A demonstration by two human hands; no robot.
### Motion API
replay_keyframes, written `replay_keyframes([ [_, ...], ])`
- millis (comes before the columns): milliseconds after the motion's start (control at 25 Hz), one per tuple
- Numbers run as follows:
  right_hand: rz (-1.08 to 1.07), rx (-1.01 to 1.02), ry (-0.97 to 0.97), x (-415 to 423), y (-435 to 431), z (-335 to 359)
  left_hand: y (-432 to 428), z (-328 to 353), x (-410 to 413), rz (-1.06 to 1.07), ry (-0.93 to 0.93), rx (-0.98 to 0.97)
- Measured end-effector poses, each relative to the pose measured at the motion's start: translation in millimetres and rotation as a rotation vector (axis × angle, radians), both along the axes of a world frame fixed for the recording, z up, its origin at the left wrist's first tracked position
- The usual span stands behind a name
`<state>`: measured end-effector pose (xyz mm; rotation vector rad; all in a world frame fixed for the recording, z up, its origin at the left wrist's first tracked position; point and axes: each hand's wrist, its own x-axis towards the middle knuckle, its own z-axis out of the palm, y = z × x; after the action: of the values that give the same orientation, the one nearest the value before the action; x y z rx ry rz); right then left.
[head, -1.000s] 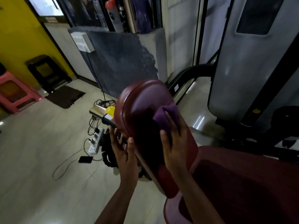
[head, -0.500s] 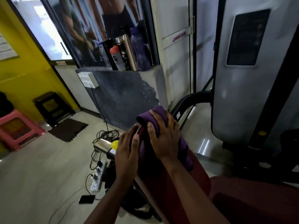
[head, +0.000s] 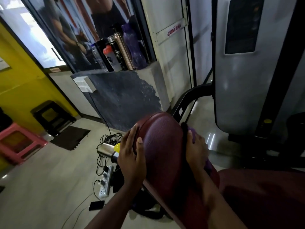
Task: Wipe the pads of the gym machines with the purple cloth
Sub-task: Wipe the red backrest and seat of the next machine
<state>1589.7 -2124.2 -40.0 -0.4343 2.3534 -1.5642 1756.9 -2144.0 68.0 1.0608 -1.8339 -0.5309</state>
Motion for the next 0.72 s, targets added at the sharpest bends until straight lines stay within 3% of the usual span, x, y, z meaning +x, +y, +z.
replay_keyframes([
  [280, -0.11, 0.087, -0.163, 1, 51, -54, 1, 3, 2, -0.028, 0.024, -0.002],
  [480, 0.131, 0.057, -0.035, 3, 86, -48, 2, 10, 11, -0.091, -0.09, 0.093],
  [720, 0.346, 0.137, 0.066, 8, 116, -4, 2, 18, 34, -0.326, -0.182, 0.23],
])
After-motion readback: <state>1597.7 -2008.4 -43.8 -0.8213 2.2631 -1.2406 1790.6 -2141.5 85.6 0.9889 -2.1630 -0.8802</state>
